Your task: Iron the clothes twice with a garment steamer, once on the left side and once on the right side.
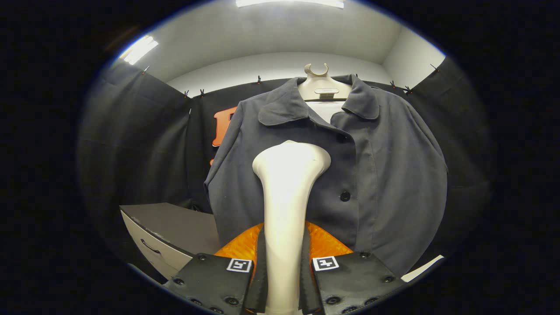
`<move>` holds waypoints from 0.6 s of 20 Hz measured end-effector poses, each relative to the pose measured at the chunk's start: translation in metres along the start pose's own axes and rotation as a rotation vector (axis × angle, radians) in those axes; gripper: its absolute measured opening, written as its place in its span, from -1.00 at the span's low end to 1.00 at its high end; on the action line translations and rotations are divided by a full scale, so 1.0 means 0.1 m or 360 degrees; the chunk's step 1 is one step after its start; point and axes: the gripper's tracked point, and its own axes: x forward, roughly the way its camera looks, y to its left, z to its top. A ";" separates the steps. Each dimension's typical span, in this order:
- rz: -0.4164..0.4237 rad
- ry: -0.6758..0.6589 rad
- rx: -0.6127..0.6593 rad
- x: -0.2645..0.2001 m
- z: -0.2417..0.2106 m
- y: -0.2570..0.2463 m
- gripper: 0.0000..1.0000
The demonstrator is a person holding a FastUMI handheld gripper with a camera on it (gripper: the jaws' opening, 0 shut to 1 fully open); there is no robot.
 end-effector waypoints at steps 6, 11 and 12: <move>-0.0015 -0.0009 -0.0017 0.00 -0.04 0.02 -0.27; -0.0013 0.0056 -0.0019 -0.13 -0.25 0.05 -0.26; -0.0016 0.0071 -0.0027 -0.15 -0.29 0.05 -0.26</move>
